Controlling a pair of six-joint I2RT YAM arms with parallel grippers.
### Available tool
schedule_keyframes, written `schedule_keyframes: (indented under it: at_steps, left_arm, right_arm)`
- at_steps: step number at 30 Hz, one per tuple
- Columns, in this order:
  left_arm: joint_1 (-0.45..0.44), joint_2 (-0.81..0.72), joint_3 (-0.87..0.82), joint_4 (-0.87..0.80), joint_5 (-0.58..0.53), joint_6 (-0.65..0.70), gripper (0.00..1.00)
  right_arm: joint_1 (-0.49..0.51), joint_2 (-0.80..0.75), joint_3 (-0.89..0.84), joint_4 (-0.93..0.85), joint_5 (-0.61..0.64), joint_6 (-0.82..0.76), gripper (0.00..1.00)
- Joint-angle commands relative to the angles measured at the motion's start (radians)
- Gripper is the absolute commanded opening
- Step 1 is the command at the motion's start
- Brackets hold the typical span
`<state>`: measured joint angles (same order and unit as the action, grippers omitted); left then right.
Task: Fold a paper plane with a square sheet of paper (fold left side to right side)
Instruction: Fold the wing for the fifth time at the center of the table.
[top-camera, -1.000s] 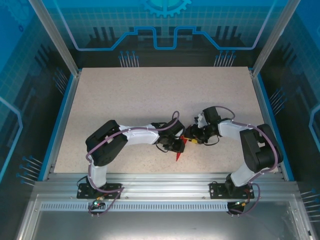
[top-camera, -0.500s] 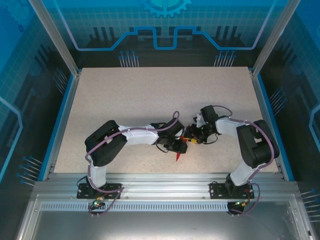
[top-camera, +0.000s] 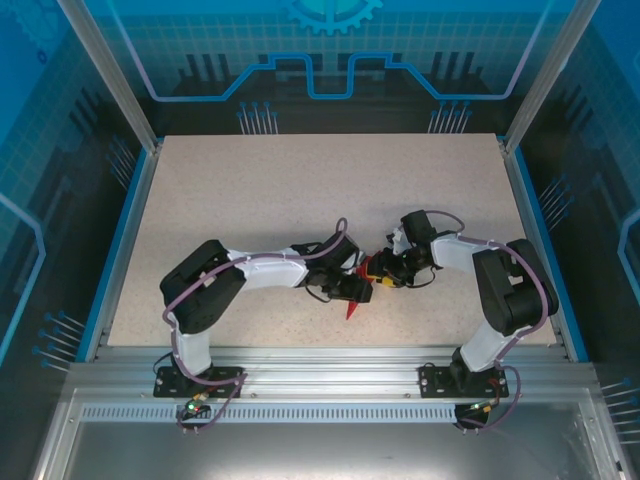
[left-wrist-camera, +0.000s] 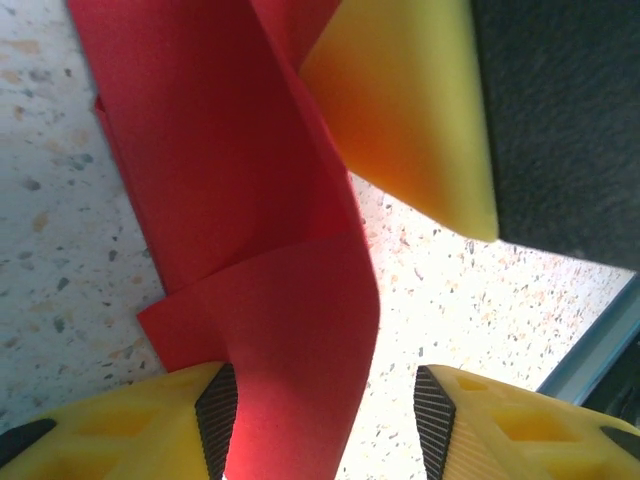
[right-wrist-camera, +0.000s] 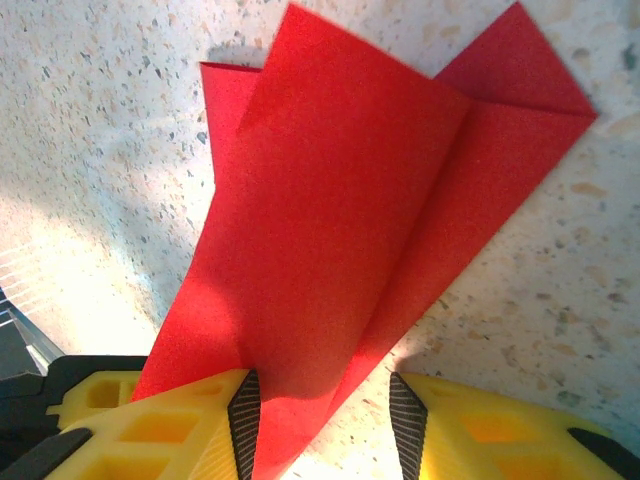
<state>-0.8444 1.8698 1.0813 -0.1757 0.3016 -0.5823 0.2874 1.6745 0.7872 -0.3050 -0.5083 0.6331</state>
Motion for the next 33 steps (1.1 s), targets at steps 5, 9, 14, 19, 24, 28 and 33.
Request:
schedule_keyframes:
  at_steps: [5, 9, 14, 19, 24, 28, 33]
  left_arm:
    - [0.041, -0.087, -0.020, 0.017, 0.046, -0.022, 0.57]
    - [0.054, -0.091, 0.001, -0.012, 0.046, -0.011, 0.57]
    - [0.054, -0.045, 0.078, -0.083, 0.039, 0.032, 0.55]
    - [0.071, -0.004, 0.131, -0.104, 0.030, 0.041, 0.46]
    - [0.090, 0.026, 0.155, -0.123, 0.024, 0.042, 0.41]
    - [0.091, 0.045, 0.168, -0.123, 0.031, 0.045, 0.35]
    - [0.096, 0.067, 0.173, -0.113, 0.032, 0.045, 0.25]
  right_arm:
    - [0.010, 0.047, 0.002, 0.007, 0.020, 0.000, 0.43]
    - [0.010, 0.041, 0.004, 0.005, 0.020, -0.002, 0.43]
    - [0.009, 0.038, 0.004, 0.001, 0.016, -0.006, 0.43]
    - [0.009, 0.036, 0.002, 0.000, 0.015, -0.008, 0.43]
    - [0.009, 0.037, 0.002, -0.003, 0.015, -0.011, 0.44]
    - [0.010, 0.036, 0.003, -0.005, 0.014, -0.013, 0.44]
    - [0.010, 0.032, 0.003, -0.011, 0.015, -0.021, 0.44]
